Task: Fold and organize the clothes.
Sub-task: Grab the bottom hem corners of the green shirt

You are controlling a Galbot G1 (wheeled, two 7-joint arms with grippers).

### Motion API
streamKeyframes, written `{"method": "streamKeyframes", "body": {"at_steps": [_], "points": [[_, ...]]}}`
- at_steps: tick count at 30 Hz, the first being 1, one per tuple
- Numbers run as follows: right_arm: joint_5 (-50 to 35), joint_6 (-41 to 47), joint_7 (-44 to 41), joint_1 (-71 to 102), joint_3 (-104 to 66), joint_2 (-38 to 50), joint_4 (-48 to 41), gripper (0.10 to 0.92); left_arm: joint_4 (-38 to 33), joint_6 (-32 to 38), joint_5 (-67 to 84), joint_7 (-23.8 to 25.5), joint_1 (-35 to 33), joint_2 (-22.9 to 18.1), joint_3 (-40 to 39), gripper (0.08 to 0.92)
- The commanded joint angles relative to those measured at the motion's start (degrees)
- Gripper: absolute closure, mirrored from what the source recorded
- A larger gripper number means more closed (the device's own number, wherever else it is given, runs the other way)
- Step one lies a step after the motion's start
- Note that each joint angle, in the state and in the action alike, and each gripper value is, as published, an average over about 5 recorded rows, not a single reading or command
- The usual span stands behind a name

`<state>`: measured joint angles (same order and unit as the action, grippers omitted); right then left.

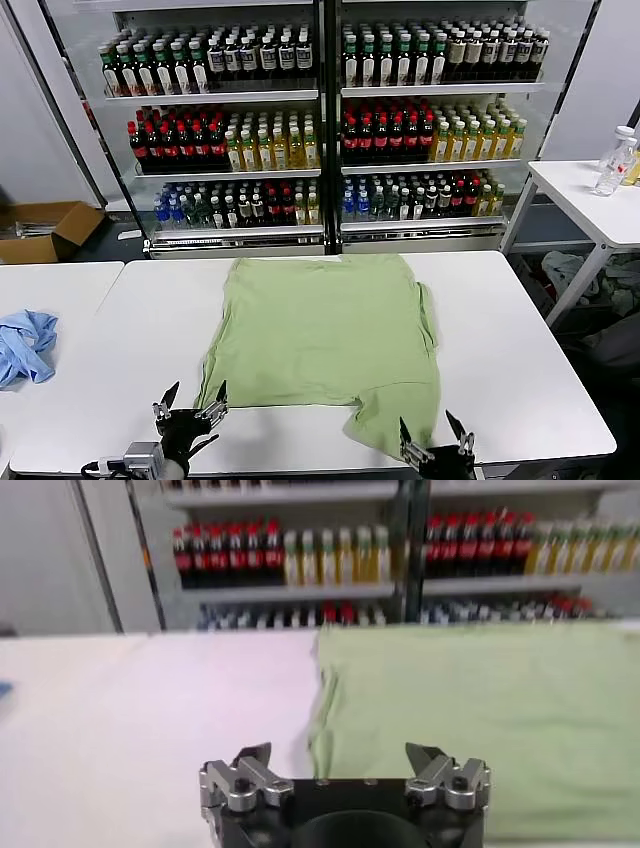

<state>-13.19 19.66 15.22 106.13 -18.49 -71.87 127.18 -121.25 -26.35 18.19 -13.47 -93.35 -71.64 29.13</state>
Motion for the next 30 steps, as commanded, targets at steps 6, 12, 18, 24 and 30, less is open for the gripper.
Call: {"method": "streamKeyframes", "body": {"at_steps": [6, 12, 18, 24, 30], "points": [[-3.0, 1.07, 0.34, 0.98, 1.55, -0.86, -2.29, 0.431, 4.42, -4.68, 7.18, -0.16, 2.31, 2.95, -0.19, 0.406], [-4.58, -0.07, -0.31, 0.94, 0.51, -0.32, -2.63, 0.604, 4.62, -6.0, 14.26, 1.29, 2.3, 3.29, 0.52, 0.579], [-4.89, -3.1, -1.98, 1.0, -1.65, 0.74, -2.3, 0.778, 3.94, -5.85, 15.13, 1.77, 1.84, 3.26, 0.87, 0.753], [-5.62, -7.14, -4.11, 0.83, -5.11, 2.85, -0.35, 0.912, -2.18, -3.15, 15.28, 3.3, 0.07, 3.24, 1.6, 0.895], [-10.13, -7.76, -4.23, -1.57, -10.7, 4.86, 5.09, 0.919, -9.47, -2.2, 18.18, 5.24, -0.31, 4.08, 4.08, 0.915]]}}
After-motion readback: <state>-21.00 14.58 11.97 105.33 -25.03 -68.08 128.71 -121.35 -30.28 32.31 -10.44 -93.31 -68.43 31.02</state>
